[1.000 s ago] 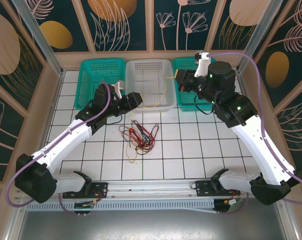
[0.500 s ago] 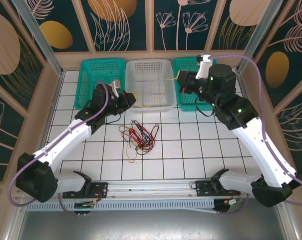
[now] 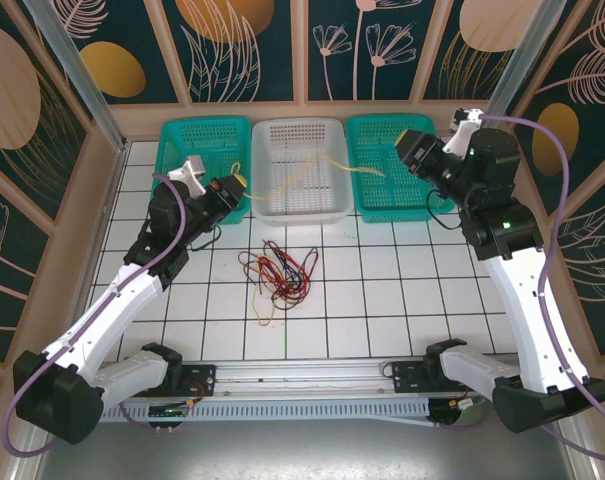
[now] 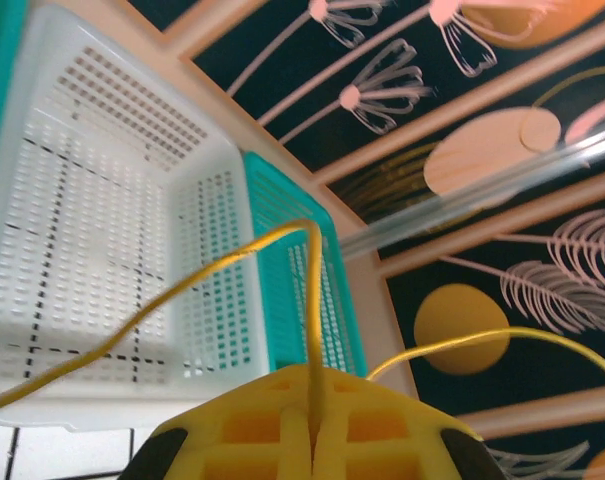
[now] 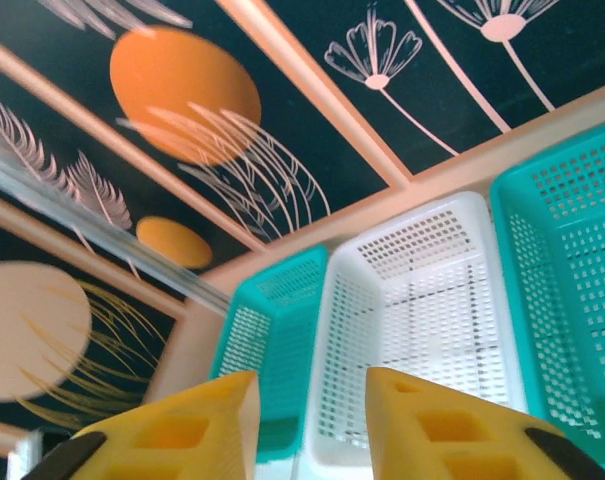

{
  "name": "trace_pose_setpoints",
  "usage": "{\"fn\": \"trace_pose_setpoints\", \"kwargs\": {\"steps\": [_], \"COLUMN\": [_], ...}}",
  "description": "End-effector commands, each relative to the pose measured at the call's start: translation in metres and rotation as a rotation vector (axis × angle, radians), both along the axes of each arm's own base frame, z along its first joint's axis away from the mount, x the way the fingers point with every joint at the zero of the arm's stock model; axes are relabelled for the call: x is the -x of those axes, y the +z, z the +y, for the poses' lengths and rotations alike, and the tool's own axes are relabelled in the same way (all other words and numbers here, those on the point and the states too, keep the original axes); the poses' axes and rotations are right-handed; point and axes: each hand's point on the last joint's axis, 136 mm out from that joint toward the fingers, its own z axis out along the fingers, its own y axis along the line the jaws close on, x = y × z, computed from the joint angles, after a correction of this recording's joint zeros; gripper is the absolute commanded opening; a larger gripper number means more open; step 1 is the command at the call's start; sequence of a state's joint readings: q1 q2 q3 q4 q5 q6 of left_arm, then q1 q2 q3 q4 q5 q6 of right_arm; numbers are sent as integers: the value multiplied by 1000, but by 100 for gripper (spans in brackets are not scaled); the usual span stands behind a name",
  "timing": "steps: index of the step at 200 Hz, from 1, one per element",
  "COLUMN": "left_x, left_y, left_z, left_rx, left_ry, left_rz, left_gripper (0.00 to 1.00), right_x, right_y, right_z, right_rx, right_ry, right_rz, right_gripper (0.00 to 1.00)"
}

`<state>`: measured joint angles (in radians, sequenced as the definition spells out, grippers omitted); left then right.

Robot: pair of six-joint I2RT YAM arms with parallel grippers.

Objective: Untangle the cables

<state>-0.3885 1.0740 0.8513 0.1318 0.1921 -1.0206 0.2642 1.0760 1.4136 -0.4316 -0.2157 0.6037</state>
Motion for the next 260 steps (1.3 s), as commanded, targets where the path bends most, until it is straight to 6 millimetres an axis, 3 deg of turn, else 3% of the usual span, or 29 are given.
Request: {"fn": "trace_pose_setpoints", "kwargs": {"steps": [1, 8, 15, 58, 90, 130, 205, 222, 252, 260], "left_x": [-8, -10, -13, -39, -58, -79, -106, -114, -128, -133], "left_y": [5, 7, 8, 23, 14, 4, -32, -43, -60, -55], "left_z": [21, 29, 38, 105, 145, 165, 177, 177, 173, 168], "left_rx": [51, 76, 107, 294, 374, 461, 584, 573, 532, 512], "left_ry": [97, 123, 152, 390, 586, 713, 823, 837, 820, 779], "left_rz": [-12, -11, -6, -14, 21, 47, 105, 115, 134, 96], "left_gripper": [0, 0, 0, 0, 0, 0, 0, 32, 75, 80], "right_x": [7, 6, 6, 9, 14, 18, 15, 14, 10, 9], "right_y": [25, 25, 24, 17, 10, 0, -8, -9, -13, -16], "right_z": [-1, -3, -5, -6, -1, 3, 6, 6, 8, 11], "right_rx": [-48, -44, -37, -20, -30, -31, -8, -1, 10, 11], "right_ry": [12, 3, -8, -4, 30, 54, 68, 71, 77, 86], "right_rz": [-78, -75, -72, -55, -43, -23, -1, 2, 10, 19], "right_gripper": [43, 55, 57, 58, 58, 58, 56, 55, 55, 55]}}
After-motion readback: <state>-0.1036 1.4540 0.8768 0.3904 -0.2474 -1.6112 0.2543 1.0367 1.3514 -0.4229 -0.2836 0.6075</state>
